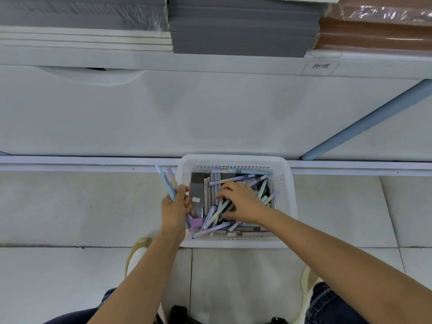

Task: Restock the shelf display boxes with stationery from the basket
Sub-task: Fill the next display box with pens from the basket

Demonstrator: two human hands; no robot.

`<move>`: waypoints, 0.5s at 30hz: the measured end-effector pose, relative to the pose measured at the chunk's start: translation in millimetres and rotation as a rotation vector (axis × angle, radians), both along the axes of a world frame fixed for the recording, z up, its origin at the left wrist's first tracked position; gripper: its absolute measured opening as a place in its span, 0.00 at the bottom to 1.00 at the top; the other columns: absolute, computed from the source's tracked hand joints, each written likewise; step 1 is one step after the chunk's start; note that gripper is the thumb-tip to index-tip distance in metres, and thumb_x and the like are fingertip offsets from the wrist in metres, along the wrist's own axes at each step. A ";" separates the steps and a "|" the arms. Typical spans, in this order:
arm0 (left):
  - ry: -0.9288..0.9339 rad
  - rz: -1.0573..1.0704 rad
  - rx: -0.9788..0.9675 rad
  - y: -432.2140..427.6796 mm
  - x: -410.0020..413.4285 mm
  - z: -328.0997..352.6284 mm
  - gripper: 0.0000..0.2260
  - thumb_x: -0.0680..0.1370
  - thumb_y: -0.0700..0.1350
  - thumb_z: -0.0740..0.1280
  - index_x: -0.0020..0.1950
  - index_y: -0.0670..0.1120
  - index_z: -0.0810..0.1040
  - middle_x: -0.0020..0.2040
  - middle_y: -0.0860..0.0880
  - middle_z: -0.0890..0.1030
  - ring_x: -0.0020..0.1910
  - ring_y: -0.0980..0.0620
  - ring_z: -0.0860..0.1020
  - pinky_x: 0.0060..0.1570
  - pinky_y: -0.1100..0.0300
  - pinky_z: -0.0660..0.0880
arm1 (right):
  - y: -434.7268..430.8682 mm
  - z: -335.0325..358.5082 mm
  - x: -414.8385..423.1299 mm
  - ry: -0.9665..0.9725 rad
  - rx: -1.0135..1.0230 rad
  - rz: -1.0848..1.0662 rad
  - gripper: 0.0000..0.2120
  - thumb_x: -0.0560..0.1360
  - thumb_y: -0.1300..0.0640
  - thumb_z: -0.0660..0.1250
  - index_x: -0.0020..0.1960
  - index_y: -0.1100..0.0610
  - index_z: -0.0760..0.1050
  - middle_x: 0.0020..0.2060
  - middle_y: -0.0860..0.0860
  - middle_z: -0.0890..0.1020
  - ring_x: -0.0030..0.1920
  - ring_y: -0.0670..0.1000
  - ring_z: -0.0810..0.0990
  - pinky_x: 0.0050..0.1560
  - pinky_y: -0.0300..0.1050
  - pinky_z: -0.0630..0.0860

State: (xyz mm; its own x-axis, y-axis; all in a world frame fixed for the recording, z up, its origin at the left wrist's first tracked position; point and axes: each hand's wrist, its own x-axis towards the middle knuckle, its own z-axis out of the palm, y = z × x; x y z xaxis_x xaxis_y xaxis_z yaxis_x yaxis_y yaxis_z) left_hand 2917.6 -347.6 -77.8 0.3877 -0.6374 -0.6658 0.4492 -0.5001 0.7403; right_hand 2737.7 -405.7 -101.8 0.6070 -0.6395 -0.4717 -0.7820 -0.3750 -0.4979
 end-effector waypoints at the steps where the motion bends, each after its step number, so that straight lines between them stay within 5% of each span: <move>1: -0.001 -0.011 0.007 1.2 -0.2 -1.0 0.09 0.83 0.45 0.60 0.44 0.44 0.74 0.25 0.53 0.66 0.21 0.58 0.64 0.21 0.64 0.68 | 4.3 -5.4 1.8 0.042 -0.034 0.059 0.23 0.71 0.51 0.72 0.65 0.50 0.72 0.64 0.50 0.68 0.63 0.50 0.66 0.68 0.51 0.61; 10: -0.075 -0.135 0.019 6.7 4.6 1.7 0.12 0.79 0.43 0.67 0.37 0.45 0.71 0.24 0.52 0.65 0.20 0.58 0.61 0.19 0.65 0.60 | -15.7 -1.3 1.4 -0.194 -0.127 -0.078 0.10 0.77 0.55 0.67 0.57 0.55 0.82 0.47 0.50 0.80 0.45 0.47 0.74 0.52 0.49 0.73; 15: -0.100 -0.168 -0.078 0.0 -10.2 18.5 0.07 0.78 0.46 0.68 0.47 0.42 0.77 0.23 0.55 0.72 0.18 0.60 0.66 0.19 0.68 0.66 | -31.9 28.0 1.1 -0.280 -0.002 -0.096 0.13 0.77 0.56 0.68 0.61 0.55 0.80 0.40 0.47 0.77 0.42 0.48 0.75 0.45 0.41 0.71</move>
State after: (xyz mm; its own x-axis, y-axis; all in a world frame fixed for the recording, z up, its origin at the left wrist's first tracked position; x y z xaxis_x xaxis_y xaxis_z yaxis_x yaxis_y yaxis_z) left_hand 2907.5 -347.5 -59.3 0.3337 -0.7466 -0.5755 0.2868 -0.5011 0.8165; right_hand 2738.8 -437.5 -73.8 0.6500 -0.7010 -0.2935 -0.6464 -0.3071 -0.6984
